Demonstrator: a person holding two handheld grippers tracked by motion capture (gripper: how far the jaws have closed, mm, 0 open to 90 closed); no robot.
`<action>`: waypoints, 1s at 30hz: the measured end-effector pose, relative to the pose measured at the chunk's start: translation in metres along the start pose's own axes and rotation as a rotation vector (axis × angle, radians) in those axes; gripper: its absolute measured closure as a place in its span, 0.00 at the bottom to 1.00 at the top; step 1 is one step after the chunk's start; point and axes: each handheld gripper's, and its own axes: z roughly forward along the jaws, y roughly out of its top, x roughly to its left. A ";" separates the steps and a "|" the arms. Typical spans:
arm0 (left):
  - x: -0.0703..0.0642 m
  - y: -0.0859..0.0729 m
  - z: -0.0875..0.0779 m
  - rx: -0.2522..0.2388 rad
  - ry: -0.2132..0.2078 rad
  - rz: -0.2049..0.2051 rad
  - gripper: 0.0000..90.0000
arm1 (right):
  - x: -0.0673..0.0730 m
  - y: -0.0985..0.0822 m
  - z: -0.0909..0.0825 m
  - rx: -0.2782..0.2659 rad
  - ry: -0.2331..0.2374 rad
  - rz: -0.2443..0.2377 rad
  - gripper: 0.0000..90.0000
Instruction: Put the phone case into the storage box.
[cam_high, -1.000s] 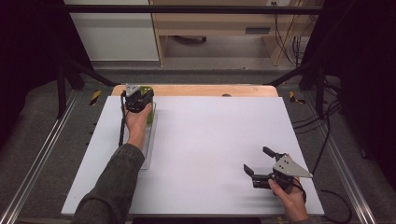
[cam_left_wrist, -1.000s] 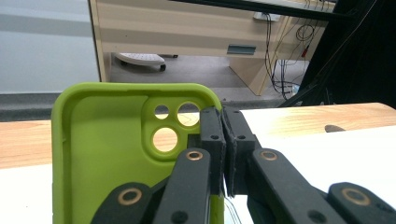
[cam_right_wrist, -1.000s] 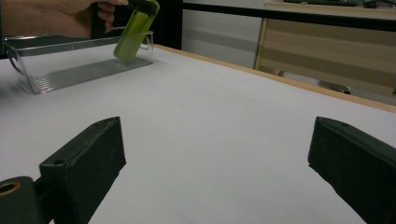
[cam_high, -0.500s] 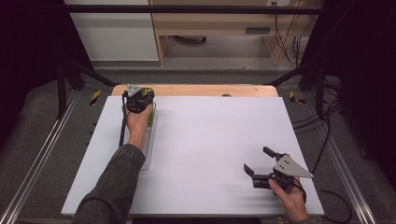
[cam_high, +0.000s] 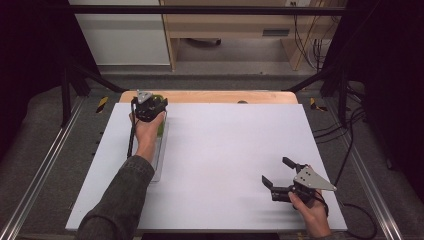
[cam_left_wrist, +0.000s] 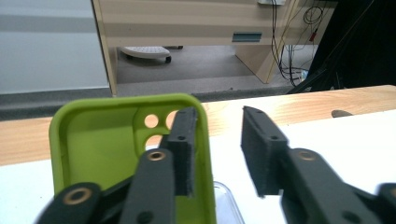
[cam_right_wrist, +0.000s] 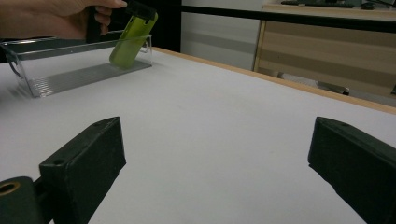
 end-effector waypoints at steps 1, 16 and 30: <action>-0.001 0.001 -0.001 -0.002 0.002 0.008 0.65 | 0.000 0.000 0.000 -0.001 -0.001 0.002 0.04; -0.006 0.008 -0.023 -0.015 0.002 0.032 0.41 | 0.000 0.000 0.000 0.002 0.002 0.000 0.04; -0.020 0.012 -0.032 -0.018 -0.042 0.116 0.13 | 0.000 0.000 0.000 0.003 0.000 0.000 0.04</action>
